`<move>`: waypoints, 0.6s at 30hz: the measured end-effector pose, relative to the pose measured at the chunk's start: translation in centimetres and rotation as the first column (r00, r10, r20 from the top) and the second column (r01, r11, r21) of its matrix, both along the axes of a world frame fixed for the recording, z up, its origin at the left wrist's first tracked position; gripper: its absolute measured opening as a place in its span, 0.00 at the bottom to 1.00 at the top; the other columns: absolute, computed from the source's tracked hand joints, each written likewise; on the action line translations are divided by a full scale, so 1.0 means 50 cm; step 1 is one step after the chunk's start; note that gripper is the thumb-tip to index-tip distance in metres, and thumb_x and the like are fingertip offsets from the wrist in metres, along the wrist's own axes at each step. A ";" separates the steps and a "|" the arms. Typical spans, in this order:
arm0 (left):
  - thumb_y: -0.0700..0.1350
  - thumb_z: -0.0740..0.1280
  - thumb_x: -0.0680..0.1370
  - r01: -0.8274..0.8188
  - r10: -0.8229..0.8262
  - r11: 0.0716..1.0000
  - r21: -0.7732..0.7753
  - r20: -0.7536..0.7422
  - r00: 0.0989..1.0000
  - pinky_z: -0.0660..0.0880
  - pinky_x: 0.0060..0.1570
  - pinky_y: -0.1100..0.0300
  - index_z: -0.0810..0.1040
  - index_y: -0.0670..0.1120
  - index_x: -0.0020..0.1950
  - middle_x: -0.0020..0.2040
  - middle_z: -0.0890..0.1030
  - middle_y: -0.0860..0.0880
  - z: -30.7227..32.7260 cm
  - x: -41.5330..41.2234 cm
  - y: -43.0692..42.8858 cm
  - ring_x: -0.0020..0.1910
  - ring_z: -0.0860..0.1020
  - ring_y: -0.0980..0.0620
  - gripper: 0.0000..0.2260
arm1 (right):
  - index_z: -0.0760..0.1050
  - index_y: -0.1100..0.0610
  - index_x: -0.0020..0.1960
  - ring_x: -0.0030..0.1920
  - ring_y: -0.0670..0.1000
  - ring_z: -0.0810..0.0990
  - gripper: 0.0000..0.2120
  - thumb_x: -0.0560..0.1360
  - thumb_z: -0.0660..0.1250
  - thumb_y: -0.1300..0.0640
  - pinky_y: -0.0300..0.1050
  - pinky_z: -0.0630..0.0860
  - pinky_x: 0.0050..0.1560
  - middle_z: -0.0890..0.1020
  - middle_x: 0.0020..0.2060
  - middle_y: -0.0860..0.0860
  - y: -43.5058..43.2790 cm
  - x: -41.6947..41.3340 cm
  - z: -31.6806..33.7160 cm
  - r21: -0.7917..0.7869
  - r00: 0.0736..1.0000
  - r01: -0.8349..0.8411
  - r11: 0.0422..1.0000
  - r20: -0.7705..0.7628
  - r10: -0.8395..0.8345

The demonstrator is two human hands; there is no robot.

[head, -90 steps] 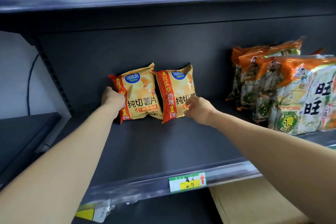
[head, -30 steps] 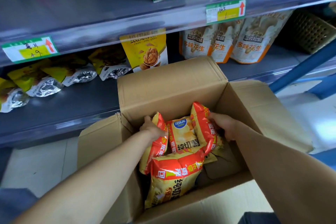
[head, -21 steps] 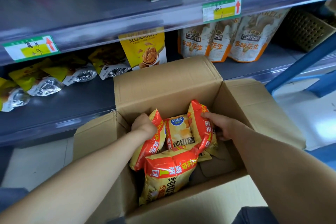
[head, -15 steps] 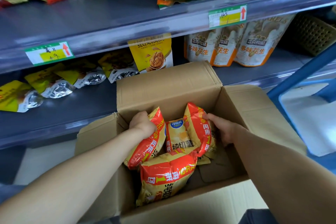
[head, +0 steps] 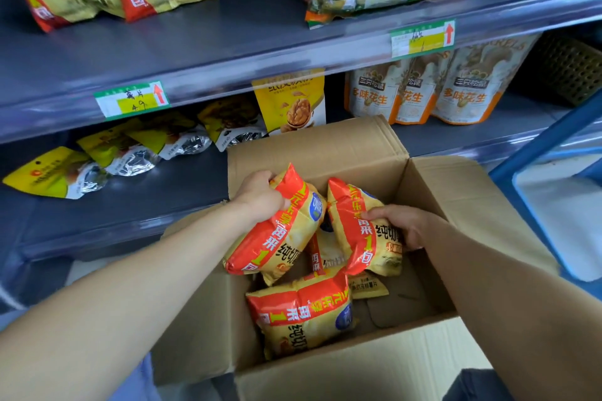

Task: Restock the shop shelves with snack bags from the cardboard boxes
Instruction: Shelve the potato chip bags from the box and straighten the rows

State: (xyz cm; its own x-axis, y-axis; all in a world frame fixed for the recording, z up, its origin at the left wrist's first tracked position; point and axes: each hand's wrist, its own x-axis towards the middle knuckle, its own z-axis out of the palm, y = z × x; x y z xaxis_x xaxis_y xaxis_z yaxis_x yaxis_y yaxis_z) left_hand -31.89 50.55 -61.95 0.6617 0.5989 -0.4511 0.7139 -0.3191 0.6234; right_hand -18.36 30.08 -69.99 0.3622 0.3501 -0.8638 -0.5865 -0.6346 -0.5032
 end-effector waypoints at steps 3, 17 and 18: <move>0.39 0.72 0.73 -0.014 0.015 1.000 -0.028 0.045 0.999 0.78 0.53 0.49 0.73 0.43 0.64 0.56 0.80 0.43 0.026 -0.008 0.020 0.52 0.80 0.43 0.21 | 0.77 0.60 0.58 0.46 0.56 0.84 0.23 0.66 0.76 0.53 0.50 0.80 0.47 0.85 0.47 0.59 0.004 0.001 0.036 0.020 0.997 -0.004 1.000 0.081 0.002; 0.34 0.70 0.74 0.116 -0.081 0.992 -0.041 0.500 0.862 0.78 0.53 0.51 0.76 0.45 0.55 0.50 0.83 0.45 0.282 0.011 0.061 0.48 0.81 0.46 0.13 | 0.82 0.58 0.46 0.37 0.52 0.86 0.38 0.38 0.85 0.47 0.44 0.82 0.38 0.86 0.41 0.55 -0.014 0.057 0.370 0.419 0.965 -0.178 0.890 0.253 0.074; 0.34 0.69 0.74 0.136 -0.094 0.990 -0.041 0.537 0.838 0.78 0.50 0.53 0.76 0.46 0.53 0.48 0.82 0.47 0.308 0.007 0.071 0.46 0.81 0.47 0.11 | 0.81 0.58 0.48 0.37 0.52 0.85 0.41 0.37 0.85 0.47 0.44 0.83 0.39 0.86 0.41 0.55 -0.006 0.064 0.395 0.455 0.956 -0.198 0.868 0.287 0.068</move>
State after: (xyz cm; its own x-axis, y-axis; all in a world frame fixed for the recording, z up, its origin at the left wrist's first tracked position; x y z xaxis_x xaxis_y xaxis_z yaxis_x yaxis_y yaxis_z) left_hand -31.52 54.09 -46.56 0.8745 0.4825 -0.0487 0.2256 -0.3157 0.9216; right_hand -15.14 29.80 -50.25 0.4650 0.7535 -0.4648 -0.3248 -0.3432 -0.8813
